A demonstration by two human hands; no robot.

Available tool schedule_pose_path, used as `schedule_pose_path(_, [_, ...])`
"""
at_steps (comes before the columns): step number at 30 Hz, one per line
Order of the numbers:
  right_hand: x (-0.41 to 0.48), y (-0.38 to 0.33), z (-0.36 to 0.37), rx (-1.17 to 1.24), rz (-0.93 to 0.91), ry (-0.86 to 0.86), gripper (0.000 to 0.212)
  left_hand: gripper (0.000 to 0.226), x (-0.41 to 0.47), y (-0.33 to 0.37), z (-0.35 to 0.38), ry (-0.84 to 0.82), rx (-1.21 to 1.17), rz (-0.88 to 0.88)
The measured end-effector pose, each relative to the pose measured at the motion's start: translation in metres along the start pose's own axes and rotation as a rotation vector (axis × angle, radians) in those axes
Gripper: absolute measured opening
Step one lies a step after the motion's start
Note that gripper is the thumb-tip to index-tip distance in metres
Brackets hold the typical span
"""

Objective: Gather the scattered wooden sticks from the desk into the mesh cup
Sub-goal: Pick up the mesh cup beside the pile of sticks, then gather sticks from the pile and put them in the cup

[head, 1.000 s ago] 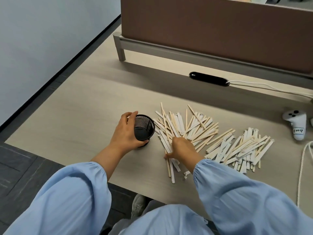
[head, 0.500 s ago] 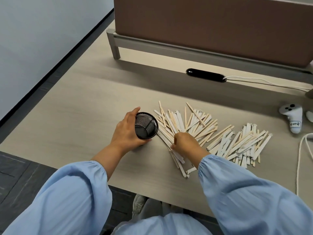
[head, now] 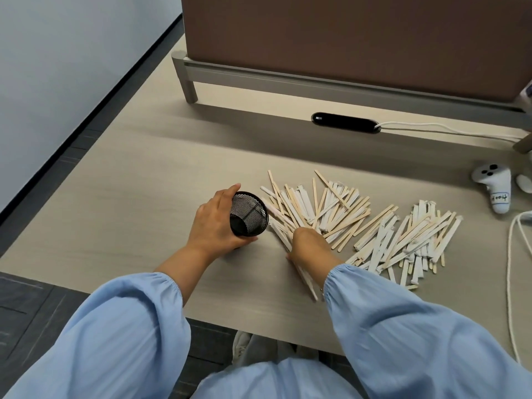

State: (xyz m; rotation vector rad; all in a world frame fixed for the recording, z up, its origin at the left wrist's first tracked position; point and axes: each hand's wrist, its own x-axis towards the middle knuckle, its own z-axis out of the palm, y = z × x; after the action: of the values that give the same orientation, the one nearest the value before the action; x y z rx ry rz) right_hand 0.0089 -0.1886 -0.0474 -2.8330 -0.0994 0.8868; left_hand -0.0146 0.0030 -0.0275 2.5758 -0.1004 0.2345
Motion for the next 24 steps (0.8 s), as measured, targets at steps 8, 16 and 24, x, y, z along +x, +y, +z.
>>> schedule_pose_path(8, [0.002,-0.012,0.008,-0.014,0.015,-0.056,0.026,0.101,0.004,-0.012,-0.005,0.026,0.016,-0.003])
schedule_pose_path(16, [0.015,-0.021,-0.013,0.069,0.074,-0.174,0.031,0.098,0.015,-0.024,-0.006,0.065,-0.005,-0.002])
schedule_pose_path(24, [0.031,-0.026,-0.036,-0.093,0.005,-0.204,0.044,0.098,0.028,-0.035,-0.009,0.108,-0.015,0.000])
